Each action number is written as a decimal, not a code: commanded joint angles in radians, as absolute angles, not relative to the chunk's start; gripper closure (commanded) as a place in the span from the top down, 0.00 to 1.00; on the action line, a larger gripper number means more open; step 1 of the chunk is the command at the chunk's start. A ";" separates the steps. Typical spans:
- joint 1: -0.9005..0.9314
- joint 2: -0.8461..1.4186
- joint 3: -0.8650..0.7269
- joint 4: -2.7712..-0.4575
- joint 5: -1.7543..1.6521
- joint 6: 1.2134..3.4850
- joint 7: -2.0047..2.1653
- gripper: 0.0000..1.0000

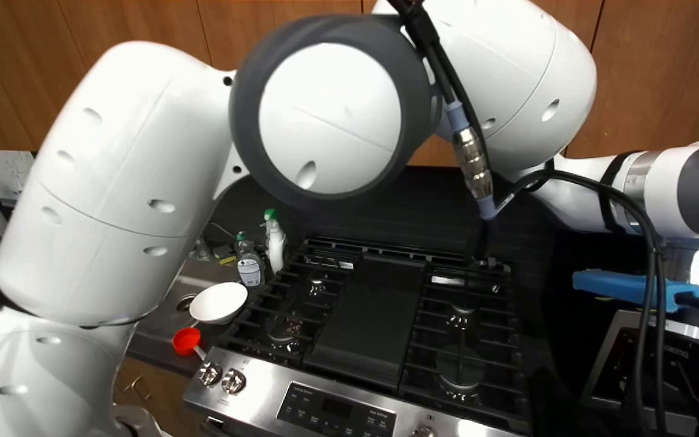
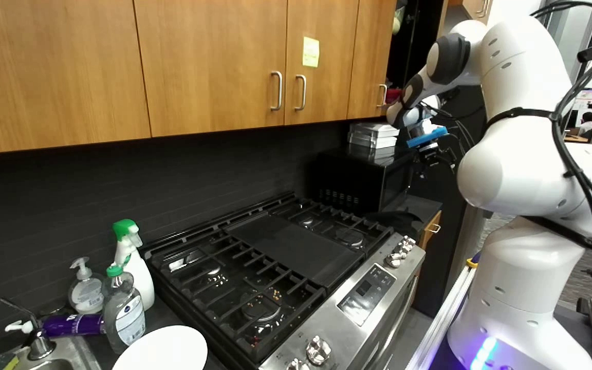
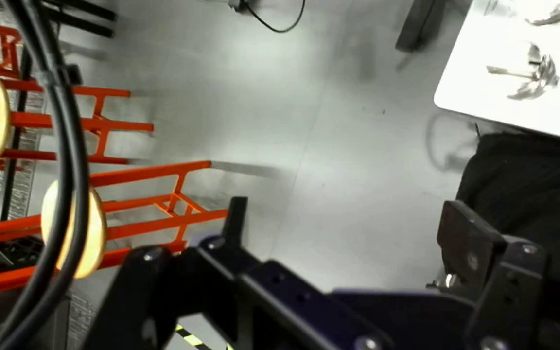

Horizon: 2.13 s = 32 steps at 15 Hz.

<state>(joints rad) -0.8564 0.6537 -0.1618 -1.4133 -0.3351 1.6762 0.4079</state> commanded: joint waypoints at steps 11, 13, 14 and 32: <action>-0.563 0.575 -0.320 -1.766 -0.075 2.102 0.563 1.00; -0.523 0.631 -0.373 -1.730 -0.077 2.090 0.635 1.00; -0.516 0.653 -0.391 -1.712 -0.069 2.064 0.652 1.00; -0.560 0.881 -0.354 -1.297 0.258 1.742 0.872 1.00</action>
<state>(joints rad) -0.5572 0.8760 -0.3559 -1.3071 0.2583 1.7473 0.8712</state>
